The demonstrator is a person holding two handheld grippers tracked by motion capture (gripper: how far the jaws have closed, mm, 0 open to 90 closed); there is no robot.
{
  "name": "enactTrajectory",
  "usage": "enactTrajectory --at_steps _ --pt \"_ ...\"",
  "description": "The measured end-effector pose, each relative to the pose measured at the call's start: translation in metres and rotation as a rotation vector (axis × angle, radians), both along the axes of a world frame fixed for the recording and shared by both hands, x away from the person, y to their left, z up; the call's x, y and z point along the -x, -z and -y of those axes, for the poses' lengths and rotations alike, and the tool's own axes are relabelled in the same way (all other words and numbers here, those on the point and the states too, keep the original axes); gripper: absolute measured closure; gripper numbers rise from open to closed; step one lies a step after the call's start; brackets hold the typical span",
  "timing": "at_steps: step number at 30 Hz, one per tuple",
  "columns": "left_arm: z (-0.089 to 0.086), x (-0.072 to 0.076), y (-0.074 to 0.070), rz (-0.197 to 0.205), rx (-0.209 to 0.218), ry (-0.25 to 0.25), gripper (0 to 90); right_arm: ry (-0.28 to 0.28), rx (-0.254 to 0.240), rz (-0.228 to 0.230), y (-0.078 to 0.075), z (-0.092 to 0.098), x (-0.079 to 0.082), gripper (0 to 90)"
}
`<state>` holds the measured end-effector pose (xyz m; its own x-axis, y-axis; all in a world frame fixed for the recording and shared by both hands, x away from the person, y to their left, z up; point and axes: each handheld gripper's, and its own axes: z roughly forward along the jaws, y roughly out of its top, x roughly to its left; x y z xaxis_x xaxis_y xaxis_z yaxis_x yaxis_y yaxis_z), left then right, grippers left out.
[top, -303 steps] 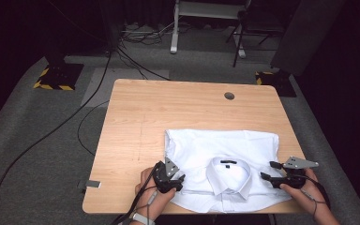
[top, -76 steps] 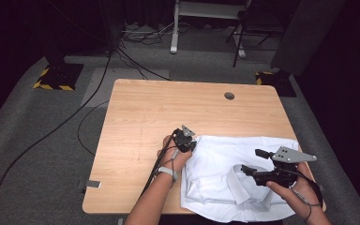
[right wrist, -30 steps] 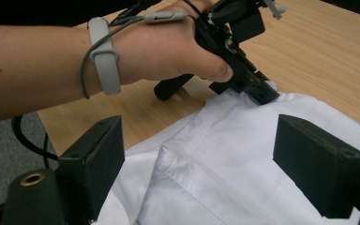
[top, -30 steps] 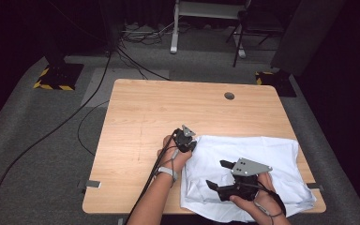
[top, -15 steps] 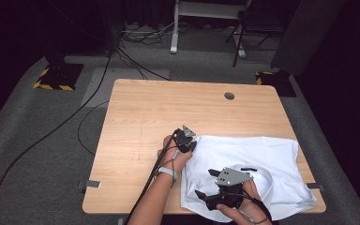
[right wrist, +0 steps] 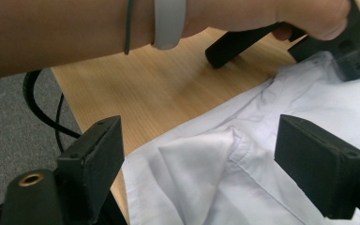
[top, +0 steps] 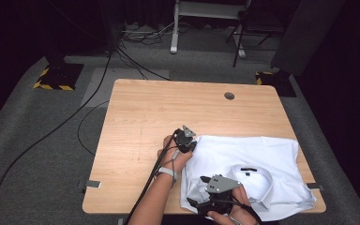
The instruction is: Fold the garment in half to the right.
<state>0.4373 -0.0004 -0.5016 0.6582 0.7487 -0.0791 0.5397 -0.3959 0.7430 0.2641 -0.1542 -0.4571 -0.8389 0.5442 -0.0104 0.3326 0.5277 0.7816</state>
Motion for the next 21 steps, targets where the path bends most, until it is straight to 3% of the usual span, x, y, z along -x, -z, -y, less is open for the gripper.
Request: enactTrajectory --at_steps 5,6,21 --pt "0.000 0.000 0.000 0.001 -0.001 0.001 82.5 0.000 0.000 0.000 0.000 0.000 0.000 15.8" --pt "0.000 0.000 0.000 0.001 -0.001 0.001 82.6 -0.020 0.019 -0.007 0.010 -0.009 0.004 15.6" --pt "0.000 0.000 0.000 0.001 0.000 0.001 82.5 -0.037 0.084 -0.023 0.036 -0.024 0.007 15.3"
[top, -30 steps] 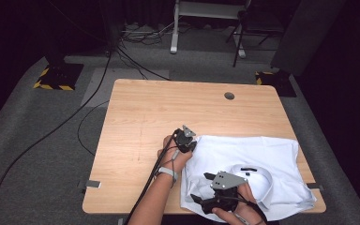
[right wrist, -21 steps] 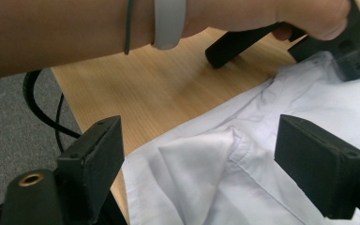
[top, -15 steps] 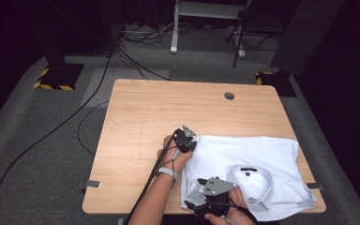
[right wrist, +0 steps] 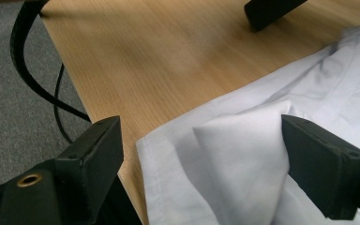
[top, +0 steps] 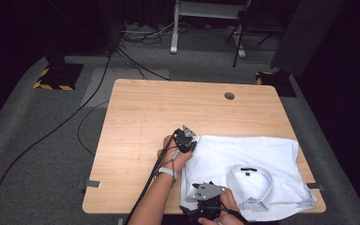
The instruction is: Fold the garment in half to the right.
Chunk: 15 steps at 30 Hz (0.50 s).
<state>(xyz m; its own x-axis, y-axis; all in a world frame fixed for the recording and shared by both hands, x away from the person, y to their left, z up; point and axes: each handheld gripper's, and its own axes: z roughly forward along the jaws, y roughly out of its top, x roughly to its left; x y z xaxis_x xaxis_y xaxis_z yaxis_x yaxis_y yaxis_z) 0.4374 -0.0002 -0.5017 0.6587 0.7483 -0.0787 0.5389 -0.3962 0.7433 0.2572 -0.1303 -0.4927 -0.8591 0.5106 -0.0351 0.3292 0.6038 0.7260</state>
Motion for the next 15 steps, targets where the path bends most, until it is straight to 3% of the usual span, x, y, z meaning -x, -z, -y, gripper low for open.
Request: enactTrajectory --at_steps 15 --pt "0.0000 0.0000 0.0001 -0.001 0.002 -0.001 82.5 0.015 0.030 0.016 0.0093 -0.0066 0.0058 15.1"
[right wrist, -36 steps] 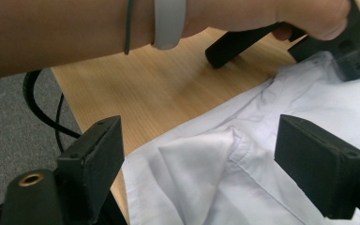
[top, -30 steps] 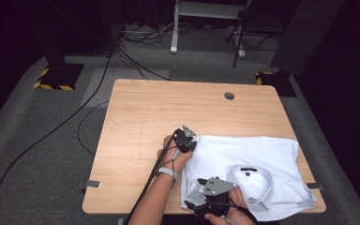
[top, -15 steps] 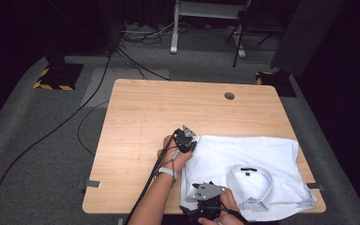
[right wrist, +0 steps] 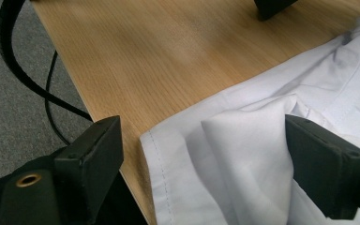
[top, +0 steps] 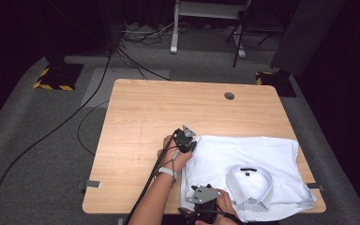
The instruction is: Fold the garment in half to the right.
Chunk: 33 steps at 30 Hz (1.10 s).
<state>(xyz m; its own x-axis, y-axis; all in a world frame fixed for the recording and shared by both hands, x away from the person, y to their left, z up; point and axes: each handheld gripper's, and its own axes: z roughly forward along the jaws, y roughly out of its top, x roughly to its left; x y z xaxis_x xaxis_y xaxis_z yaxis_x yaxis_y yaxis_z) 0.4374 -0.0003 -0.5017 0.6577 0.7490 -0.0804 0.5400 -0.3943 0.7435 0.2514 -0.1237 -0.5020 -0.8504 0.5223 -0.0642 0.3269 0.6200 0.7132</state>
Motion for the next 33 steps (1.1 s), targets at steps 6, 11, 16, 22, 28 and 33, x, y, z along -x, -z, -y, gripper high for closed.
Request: enactTrajectory --at_steps 6,11,16,22,28,33 --pt "0.000 0.000 0.000 0.001 -0.002 0.001 82.5 0.035 0.015 -0.001 -0.003 -0.001 0.000 27.0" --pt "0.000 0.000 0.000 0.000 0.003 -0.001 82.5 0.100 0.041 0.021 -0.008 0.004 -0.004 58.3" --pt "0.000 0.000 0.000 0.000 0.004 0.000 82.5 0.123 0.042 -0.003 -0.011 0.008 -0.009 80.4" --pt "0.000 0.000 0.000 0.001 0.003 -0.004 82.9 0.130 0.003 -0.048 -0.013 0.013 -0.014 83.0" --pt "-0.006 0.000 -0.006 -0.020 0.063 -0.018 84.4 0.120 -0.027 -0.054 -0.018 0.017 -0.014 83.1" --pt "-0.011 0.002 -0.025 0.005 0.136 -0.025 84.8 0.112 -0.064 -0.029 -0.031 0.021 -0.013 83.1"
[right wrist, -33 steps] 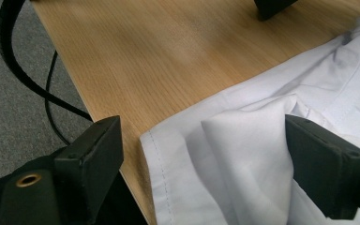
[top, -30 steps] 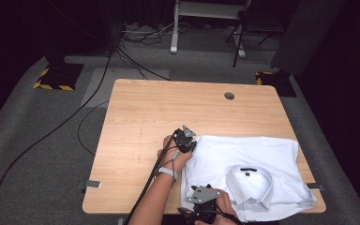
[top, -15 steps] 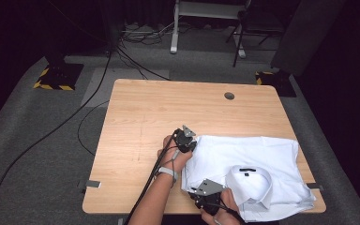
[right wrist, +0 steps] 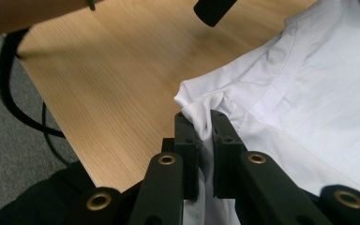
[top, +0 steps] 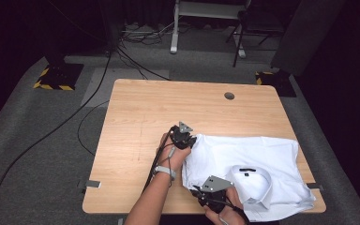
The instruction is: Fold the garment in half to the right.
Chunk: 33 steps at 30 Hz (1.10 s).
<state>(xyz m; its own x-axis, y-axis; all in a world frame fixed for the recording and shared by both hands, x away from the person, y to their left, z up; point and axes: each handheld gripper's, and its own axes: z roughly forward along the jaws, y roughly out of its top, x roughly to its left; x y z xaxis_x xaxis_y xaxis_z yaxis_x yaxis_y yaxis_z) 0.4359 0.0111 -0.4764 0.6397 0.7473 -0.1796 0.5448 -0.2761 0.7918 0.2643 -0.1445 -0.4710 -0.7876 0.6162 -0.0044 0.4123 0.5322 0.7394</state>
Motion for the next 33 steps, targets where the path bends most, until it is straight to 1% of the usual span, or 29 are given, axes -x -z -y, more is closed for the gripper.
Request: enactTrajectory --at_steps 3,6,9,10,11,13,14,17,18,19,21,25,30,33 --pt "-0.002 0.002 -0.012 0.025 0.019 0.002 84.9 -0.007 -0.027 0.022 -0.012 0.002 0.002 83.1" --pt "-0.005 0.002 -0.021 0.038 0.065 -0.002 84.9 -0.014 -0.049 0.044 -0.023 0.004 0.004 83.1" --pt "-0.007 0.003 -0.032 0.058 0.099 -0.008 84.9 -0.019 -0.079 0.050 -0.033 0.005 0.004 83.1" --pt "-0.007 0.003 -0.032 0.058 0.099 -0.008 84.9 -0.020 -0.089 0.053 -0.036 0.006 0.004 83.1" --pt "-0.008 0.004 -0.037 0.065 0.106 -0.014 84.9 -0.020 -0.089 0.053 -0.036 0.006 0.004 83.1" --pt "-0.008 0.005 -0.045 0.079 0.112 -0.018 85.0 -0.024 -0.114 0.067 -0.047 0.007 0.005 83.1" --pt "-0.008 0.005 -0.047 0.079 0.117 -0.019 85.0 -0.024 -0.119 0.072 -0.049 0.007 0.005 83.1" --pt "-0.009 0.006 -0.054 0.090 0.125 -0.022 85.1 -0.031 -0.132 0.088 -0.058 0.008 0.007 83.1" --pt "-0.009 0.006 -0.054 0.090 0.125 -0.022 85.1 -0.031 -0.132 0.088 -0.058 0.008 0.007 83.1" --pt "-0.010 0.008 -0.062 0.102 0.142 -0.027 85.1 -0.035 -0.140 0.096 -0.065 0.007 0.008 83.0" --pt "-0.011 0.010 -0.067 0.116 0.145 -0.030 85.2 -0.041 -0.143 0.105 -0.069 0.007 0.009 83.1" --pt "-0.014 0.011 -0.077 0.130 0.162 -0.032 85.2 -0.049 -0.152 0.120 -0.077 0.004 0.010 83.1" --pt "-0.016 0.012 -0.087 0.144 0.158 -0.025 85.3 -0.056 -0.171 0.128 -0.087 0.004 0.011 83.0" --pt "-0.015 0.012 -0.094 0.153 0.146 -0.022 85.3 -0.058 -0.177 0.134 -0.092 0.004 0.011 83.0"
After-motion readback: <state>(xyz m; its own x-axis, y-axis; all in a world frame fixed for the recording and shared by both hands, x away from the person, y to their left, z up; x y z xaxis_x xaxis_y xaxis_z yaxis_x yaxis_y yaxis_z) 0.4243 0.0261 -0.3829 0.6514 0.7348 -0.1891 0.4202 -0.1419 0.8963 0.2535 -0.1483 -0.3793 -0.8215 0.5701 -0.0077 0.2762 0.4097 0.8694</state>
